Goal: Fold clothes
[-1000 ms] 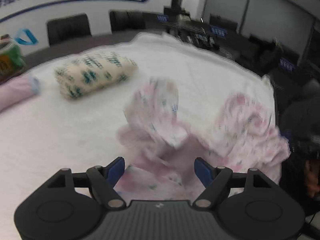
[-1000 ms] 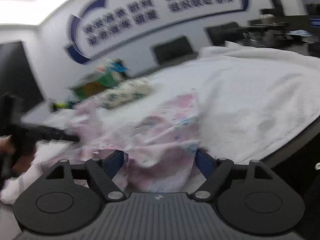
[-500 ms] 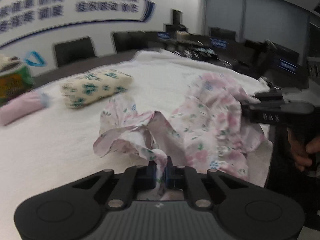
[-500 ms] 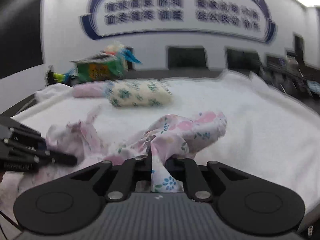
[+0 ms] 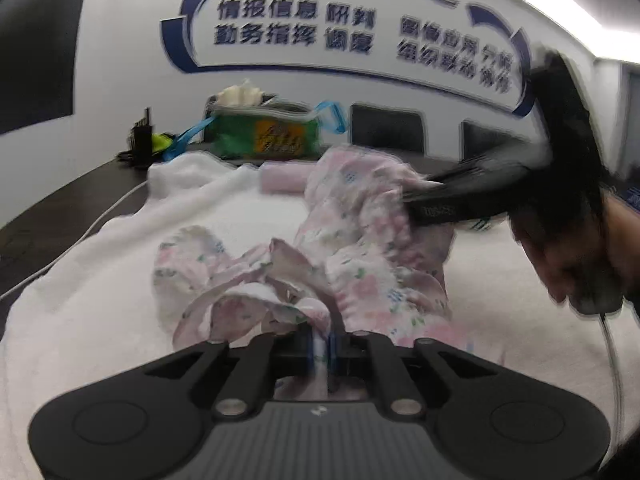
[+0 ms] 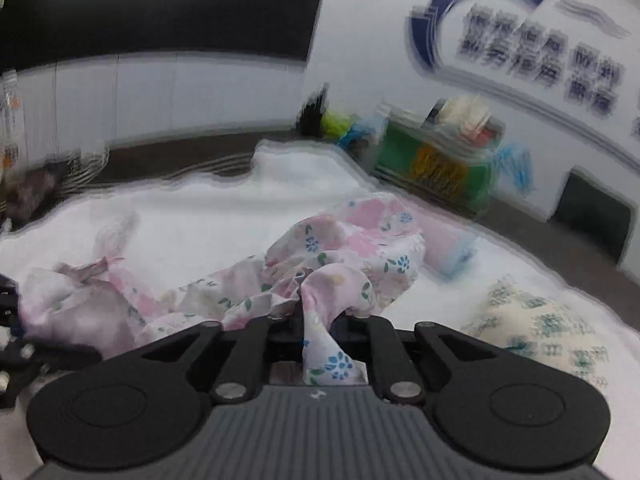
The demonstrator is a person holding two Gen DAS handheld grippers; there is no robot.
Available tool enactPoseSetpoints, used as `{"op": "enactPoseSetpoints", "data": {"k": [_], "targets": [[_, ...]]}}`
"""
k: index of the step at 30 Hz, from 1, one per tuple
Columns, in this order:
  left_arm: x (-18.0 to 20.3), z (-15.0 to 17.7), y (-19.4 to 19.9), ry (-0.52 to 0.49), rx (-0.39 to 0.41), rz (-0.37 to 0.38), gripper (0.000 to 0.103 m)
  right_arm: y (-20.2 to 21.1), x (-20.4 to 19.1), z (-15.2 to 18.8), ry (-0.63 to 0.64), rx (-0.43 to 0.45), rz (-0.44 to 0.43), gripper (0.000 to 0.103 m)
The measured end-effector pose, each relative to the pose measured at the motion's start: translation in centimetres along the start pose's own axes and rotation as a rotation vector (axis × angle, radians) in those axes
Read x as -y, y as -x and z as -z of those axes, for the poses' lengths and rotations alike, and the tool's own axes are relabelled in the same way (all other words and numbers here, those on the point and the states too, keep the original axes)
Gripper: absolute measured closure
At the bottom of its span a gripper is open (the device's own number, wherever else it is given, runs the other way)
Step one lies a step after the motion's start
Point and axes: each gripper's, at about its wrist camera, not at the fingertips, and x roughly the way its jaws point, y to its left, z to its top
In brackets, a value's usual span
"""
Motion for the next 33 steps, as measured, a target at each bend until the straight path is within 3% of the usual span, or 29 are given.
{"op": "enactPoseSetpoints", "data": {"k": [2,3,4,5,7,9,12,14,16,18,19,20,24,27,28,30,31,32,33], "targets": [[-1.8,0.6,1.4,0.038,0.038,0.006,0.074,-2.4,0.1,-0.3,0.004,-0.065,0.034,0.058],[-2.8,0.9,2.3,0.055,0.061,0.021,0.07,-3.0,0.1,-0.1,0.005,-0.08,0.076,0.054],[-3.7,1.2,3.1,0.073,0.084,0.035,0.059,-3.3,0.2,0.0,0.004,-0.093,0.116,0.048],[-4.7,1.5,4.0,0.09,0.107,0.05,0.047,-1.7,0.7,0.4,-0.035,-0.069,0.132,0.041],[-6.7,2.1,5.7,0.125,0.153,0.079,0.033,1.7,1.8,1.3,-0.111,-0.02,0.166,0.028],[-8.5,2.7,6.5,0.134,0.139,0.104,0.031,5.0,2.9,2.1,-0.188,0.028,0.196,0.024],[-9.8,3.2,6.3,0.146,0.096,0.203,0.031,9.6,2.4,4.4,-0.307,0.077,0.045,0.024],[-9.8,3.4,5.4,0.153,0.063,0.298,0.031,11.1,0.2,6.1,-0.317,0.103,-0.106,0.024],[-8.9,3.2,4.6,0.137,0.017,0.359,0.031,10.9,-2.8,7.3,-0.308,0.07,-0.247,0.024],[-8.0,3.3,3.9,0.095,0.008,0.385,0.048,9.9,-5.9,8.1,-0.262,0.051,-0.285,0.03],[-7.7,3.4,3.6,0.081,-0.001,0.394,0.078,9.3,-7.1,8.3,-0.228,0.04,-0.287,0.058],[-7.3,3.4,3.3,0.077,-0.019,0.399,0.093,8.7,-8.0,8.4,-0.193,0.022,-0.285,0.095],[-6.8,4.2,5.1,0.065,-0.005,0.426,0.095,9.5,-7.7,8.6,-0.185,0.016,-0.302,0.099],[-6.3,5.2,6.7,0.04,-0.014,0.471,0.095,12.9,-8.0,9.8,-0.046,0.035,-0.363,0.099],[-6.2,5.5,7.1,0.034,-0.021,0.48,0.091,13.4,-8.3,10.4,-0.023,0.019,-0.367,0.099],[-6.5,6.0,7.8,0.05,-0.021,0.491,0.069,14.4,-8.7,11.4,0.02,-0.01,-0.374,0.089],[-7.4,5.9,8.0,0.101,-0.002,0.476,0.042,14.8,-8.4,11.6,0.007,0.0,-0.375,0.073],[-8.5,5.7,8.0,0.158,0.019,0.455,0.025,15.3,-7.7,11.5,-0.027,0.026,-0.374,0.049],[-9.4,5.2,7.8,0.212,0.029,0.418,0.024,15.8,-7.0,11.4,-0.063,0.053,-0.372,0.041]]}}
